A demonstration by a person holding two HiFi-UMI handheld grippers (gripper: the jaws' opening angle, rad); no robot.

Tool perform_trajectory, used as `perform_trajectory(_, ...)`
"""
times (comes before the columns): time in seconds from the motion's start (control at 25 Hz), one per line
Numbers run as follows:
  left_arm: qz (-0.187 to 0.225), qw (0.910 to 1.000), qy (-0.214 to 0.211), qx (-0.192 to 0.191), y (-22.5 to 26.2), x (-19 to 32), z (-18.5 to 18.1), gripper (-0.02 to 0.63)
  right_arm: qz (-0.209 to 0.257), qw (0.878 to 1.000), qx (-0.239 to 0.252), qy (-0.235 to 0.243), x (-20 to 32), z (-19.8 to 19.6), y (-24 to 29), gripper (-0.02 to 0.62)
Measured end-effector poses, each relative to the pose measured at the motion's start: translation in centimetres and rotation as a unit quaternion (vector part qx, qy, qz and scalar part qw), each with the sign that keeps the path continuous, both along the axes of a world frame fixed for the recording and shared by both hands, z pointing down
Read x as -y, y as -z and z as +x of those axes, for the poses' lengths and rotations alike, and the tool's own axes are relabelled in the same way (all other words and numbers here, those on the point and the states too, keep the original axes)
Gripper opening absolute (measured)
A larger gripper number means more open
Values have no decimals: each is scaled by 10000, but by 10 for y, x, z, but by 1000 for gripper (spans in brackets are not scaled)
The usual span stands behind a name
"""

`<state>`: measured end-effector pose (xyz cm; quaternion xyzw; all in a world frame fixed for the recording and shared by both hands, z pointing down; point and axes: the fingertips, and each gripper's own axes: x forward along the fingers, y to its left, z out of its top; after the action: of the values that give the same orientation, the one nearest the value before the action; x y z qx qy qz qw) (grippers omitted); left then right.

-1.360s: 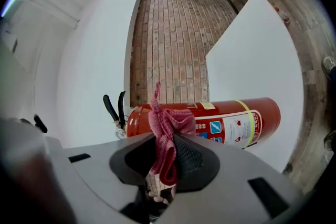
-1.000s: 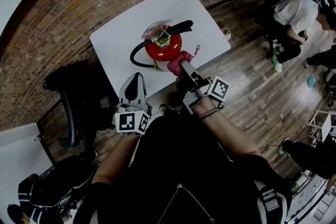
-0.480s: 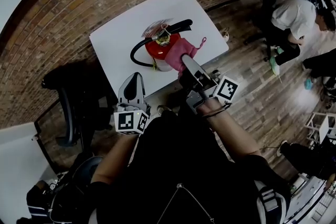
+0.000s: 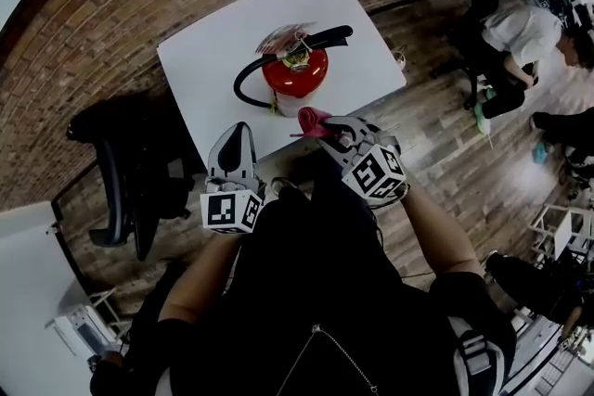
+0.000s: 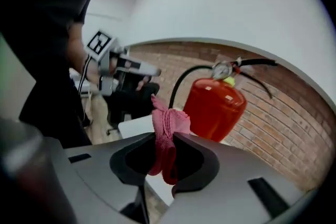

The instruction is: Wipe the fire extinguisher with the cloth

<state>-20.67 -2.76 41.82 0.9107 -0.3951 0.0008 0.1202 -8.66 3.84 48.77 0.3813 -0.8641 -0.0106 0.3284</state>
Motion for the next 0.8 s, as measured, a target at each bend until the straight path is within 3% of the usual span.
perform_trajectory(0.16,-28,10000,57,-37,-4,-1,-1,30,-308,9919,-1081,598,-6,-7,-75,100)
perform_trajectory(0.44,-128,9986,522,-12,-15,-4,-11,31,-379,9595,-2406,1415,-7,-5,-190,100)
perform_trajectory(0.68,-254,9930,1147,127,-28,-12,-19,29,-157,9357,-2973,1893,9,-5,-261,100)
perform_trajectory(0.8,-297,9890,1438,202,-31,-23,-21,30,-104,9307,-3118,1912,12,0,-294,100)
